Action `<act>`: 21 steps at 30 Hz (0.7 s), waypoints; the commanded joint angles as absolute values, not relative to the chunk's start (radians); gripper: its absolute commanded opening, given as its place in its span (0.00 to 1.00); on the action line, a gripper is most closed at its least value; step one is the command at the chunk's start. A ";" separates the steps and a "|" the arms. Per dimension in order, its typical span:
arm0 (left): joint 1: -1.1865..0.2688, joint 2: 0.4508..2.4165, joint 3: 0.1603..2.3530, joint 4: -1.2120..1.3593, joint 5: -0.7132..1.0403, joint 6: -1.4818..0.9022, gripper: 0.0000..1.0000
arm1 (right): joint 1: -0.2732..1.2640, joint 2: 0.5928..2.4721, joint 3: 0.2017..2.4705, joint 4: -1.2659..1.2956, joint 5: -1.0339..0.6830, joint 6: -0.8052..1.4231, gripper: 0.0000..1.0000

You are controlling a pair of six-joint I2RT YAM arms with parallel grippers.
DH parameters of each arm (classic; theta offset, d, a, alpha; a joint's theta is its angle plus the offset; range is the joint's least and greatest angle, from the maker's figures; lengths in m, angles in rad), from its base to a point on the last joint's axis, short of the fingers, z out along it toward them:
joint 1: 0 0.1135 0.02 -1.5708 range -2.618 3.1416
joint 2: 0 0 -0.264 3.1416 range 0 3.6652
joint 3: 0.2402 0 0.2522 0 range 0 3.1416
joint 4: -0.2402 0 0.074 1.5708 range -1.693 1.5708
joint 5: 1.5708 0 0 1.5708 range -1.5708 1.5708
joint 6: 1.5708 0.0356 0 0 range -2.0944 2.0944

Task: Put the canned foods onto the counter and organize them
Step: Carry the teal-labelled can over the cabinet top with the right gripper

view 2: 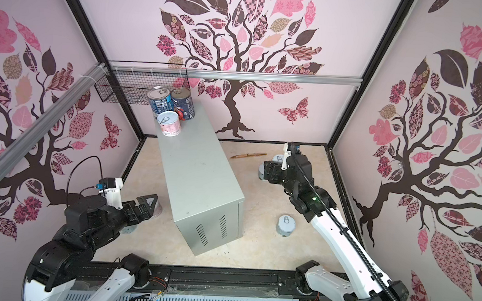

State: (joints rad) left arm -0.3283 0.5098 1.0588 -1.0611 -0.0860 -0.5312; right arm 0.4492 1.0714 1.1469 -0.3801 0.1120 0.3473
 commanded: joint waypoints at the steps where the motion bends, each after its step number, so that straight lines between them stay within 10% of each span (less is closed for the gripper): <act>1: -0.333 0.520 1.105 -1.067 -0.062 -0.523 0.97 | 0.480 1.047 1.236 -0.404 0.113 0.332 0.58; 21: -0.333 0.686 1.260 -0.959 0.001 -0.502 0.98 | 0.641 1.440 1.821 -0.602 0.062 0.199 0.57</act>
